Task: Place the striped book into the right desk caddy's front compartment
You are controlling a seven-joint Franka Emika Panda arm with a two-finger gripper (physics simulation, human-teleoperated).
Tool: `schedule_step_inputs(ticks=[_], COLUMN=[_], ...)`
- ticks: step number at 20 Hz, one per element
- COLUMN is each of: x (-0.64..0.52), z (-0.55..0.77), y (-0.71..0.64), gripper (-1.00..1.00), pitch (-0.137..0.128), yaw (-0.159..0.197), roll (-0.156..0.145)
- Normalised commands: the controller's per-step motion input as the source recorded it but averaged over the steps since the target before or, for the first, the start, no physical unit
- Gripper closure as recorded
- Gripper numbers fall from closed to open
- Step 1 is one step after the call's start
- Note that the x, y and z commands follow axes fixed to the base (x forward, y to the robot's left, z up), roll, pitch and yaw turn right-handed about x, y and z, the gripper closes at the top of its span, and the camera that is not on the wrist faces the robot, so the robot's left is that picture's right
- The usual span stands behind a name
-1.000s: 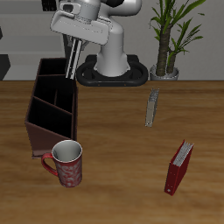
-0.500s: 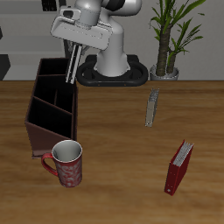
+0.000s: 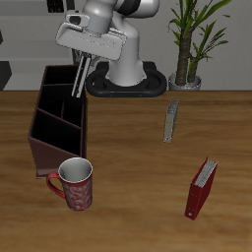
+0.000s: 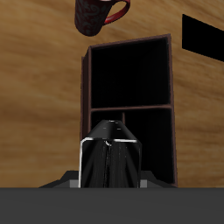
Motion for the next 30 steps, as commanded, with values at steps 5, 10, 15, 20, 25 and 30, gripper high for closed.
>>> schedule_step_inputs(ticks=[5,10,15,20,25,30], x=[0.06,0.08,0.11,0.13,0.11,0.02], z=[-0.10,-0.02,0.06,-0.01,-0.16,-0.18], y=[-0.01,0.02,-0.05,-0.06,-0.01,0.14], gripper=[1.00,1.00,1.00,1.00,1.00,1.00], pitch=[0.013,-0.004,-0.023,0.001,0.041,0.035], yaw=[-0.005,0.001,-0.011,-0.018,-0.014,-0.001], roll=[-0.001,0.006,-0.014,-0.009,0.001,0.036])
